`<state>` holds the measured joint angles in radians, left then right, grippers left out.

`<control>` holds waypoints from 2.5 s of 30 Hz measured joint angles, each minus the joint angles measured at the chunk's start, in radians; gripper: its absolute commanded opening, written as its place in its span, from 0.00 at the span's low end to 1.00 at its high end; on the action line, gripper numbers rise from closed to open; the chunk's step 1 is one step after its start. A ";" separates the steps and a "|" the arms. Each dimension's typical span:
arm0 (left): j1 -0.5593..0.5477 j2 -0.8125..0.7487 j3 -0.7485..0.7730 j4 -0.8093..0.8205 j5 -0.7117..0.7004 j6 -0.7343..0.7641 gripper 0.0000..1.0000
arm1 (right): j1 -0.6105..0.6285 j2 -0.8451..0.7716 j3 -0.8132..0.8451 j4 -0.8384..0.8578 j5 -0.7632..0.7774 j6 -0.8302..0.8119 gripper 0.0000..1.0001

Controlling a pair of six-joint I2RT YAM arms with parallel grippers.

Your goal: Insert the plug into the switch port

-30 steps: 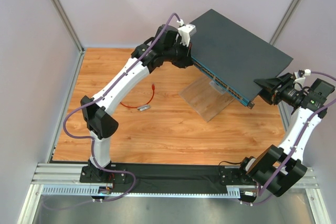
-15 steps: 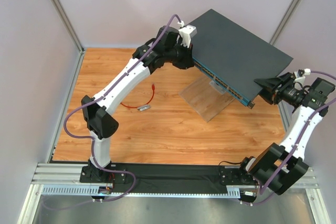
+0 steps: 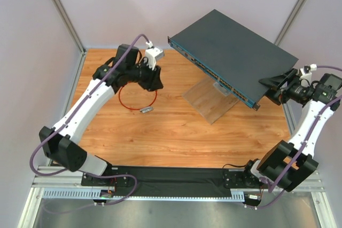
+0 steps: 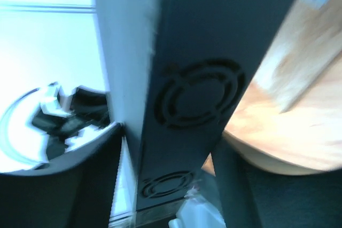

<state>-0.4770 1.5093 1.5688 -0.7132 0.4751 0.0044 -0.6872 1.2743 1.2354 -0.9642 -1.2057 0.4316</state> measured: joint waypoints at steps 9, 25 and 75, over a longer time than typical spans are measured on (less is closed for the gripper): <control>0.042 -0.103 -0.293 -0.120 -0.077 0.240 0.56 | -0.002 -0.005 0.045 -0.005 0.122 -0.197 1.00; 0.045 0.103 -0.397 -0.114 -0.246 0.436 0.41 | -0.162 -0.039 0.243 -0.343 0.269 -0.539 1.00; -0.051 0.468 -0.183 -0.086 -0.275 0.479 0.15 | -0.165 -0.002 0.625 -0.386 0.201 -0.595 1.00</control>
<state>-0.5282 1.9770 1.3861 -0.7994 0.2001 0.4831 -0.8524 1.2724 1.8606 -1.3499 -1.0046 -0.1638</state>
